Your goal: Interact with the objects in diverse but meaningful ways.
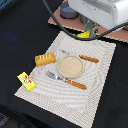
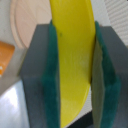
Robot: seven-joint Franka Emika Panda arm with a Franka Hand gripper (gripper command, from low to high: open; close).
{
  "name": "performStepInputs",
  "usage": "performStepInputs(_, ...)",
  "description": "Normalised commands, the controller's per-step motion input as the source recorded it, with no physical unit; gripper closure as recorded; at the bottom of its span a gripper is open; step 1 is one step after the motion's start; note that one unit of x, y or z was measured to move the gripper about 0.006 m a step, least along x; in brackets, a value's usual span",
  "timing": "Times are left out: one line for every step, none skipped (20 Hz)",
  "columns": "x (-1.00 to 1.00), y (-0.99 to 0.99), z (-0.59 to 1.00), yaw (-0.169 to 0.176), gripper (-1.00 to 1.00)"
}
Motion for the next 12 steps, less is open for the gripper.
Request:
performStepInputs(0.22, -1.0, 0.11, 0.0, 1.0)
performStepInputs(0.24, -1.0, 0.05, 0.0, 1.0)
performStepInputs(0.26, -1.0, 0.01, 0.0, 1.0)
performStepInputs(0.27, -1.0, 0.0, 0.0, 1.0)
performStepInputs(0.29, -1.0, 0.0, 0.0, 1.0)
performStepInputs(0.29, -1.0, 0.0, 0.0, 1.0)
performStepInputs(0.29, -1.0, 0.0, 0.0, 1.0)
performStepInputs(0.27, -1.0, -0.02, 0.0, 1.0)
performStepInputs(0.22, -1.0, -0.06, 0.0, 1.0)
performStepInputs(0.22, -1.0, -0.07, 0.0, 1.0)
performStepInputs(0.22, -1.0, -0.08, 0.0, 1.0)
performStepInputs(0.22, -1.0, -0.09, 0.0, 1.0)
